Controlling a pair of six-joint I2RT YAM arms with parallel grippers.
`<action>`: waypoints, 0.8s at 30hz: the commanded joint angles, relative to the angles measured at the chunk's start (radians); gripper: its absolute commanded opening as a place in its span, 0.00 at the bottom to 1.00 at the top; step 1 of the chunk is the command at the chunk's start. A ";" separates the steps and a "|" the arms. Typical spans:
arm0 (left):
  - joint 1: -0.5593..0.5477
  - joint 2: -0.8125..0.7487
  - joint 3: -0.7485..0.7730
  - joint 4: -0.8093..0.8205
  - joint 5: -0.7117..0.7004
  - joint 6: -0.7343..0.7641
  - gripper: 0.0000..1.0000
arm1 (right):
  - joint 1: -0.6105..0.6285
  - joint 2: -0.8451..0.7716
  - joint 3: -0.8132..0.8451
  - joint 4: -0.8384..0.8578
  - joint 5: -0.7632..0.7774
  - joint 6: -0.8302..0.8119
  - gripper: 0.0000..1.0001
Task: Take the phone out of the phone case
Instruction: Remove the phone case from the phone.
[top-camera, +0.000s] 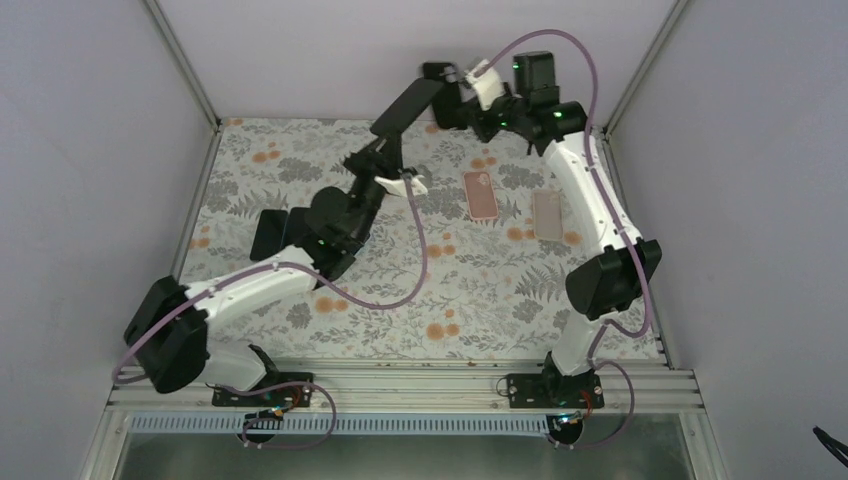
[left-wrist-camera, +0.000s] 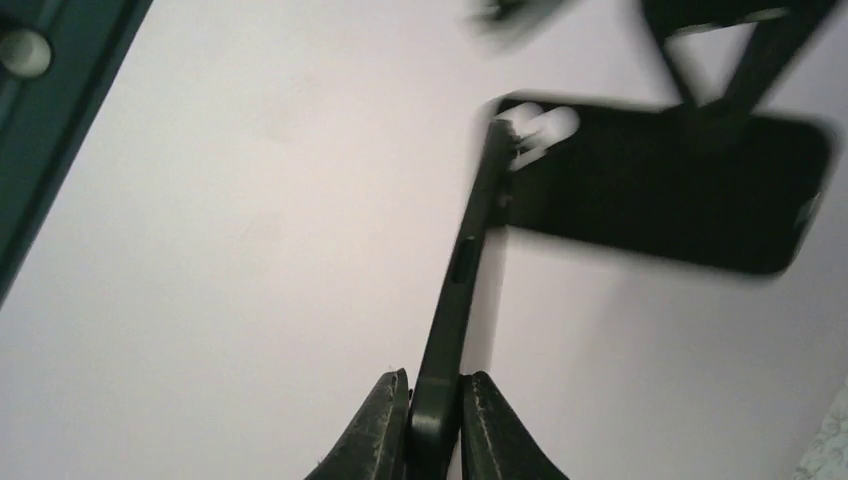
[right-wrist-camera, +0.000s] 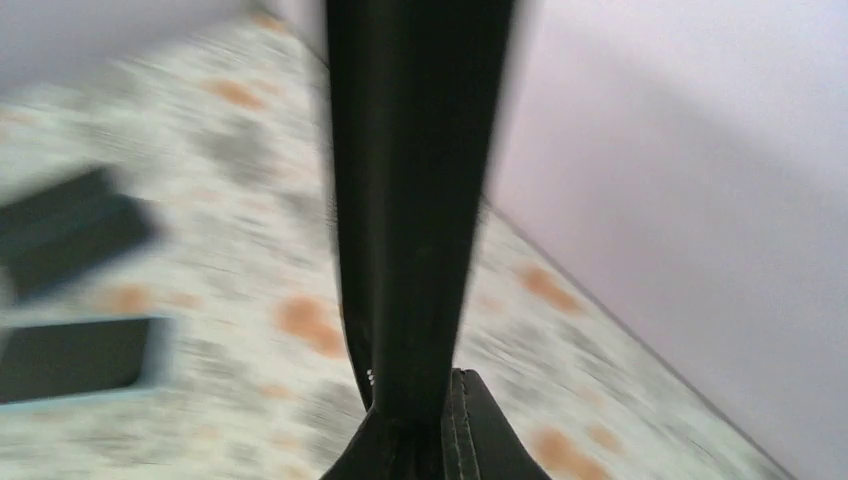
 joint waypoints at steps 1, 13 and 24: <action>0.014 -0.123 0.109 -0.077 -0.139 -0.195 0.02 | -0.100 -0.036 -0.099 0.220 0.506 -0.205 0.03; 0.024 -0.136 -0.053 -0.191 -0.095 -0.092 0.02 | -0.123 -0.022 -0.105 0.028 0.389 -0.230 0.03; -0.082 -0.003 -0.335 -0.083 -0.182 0.087 0.02 | -0.251 0.006 -0.336 -0.361 0.061 -0.283 0.03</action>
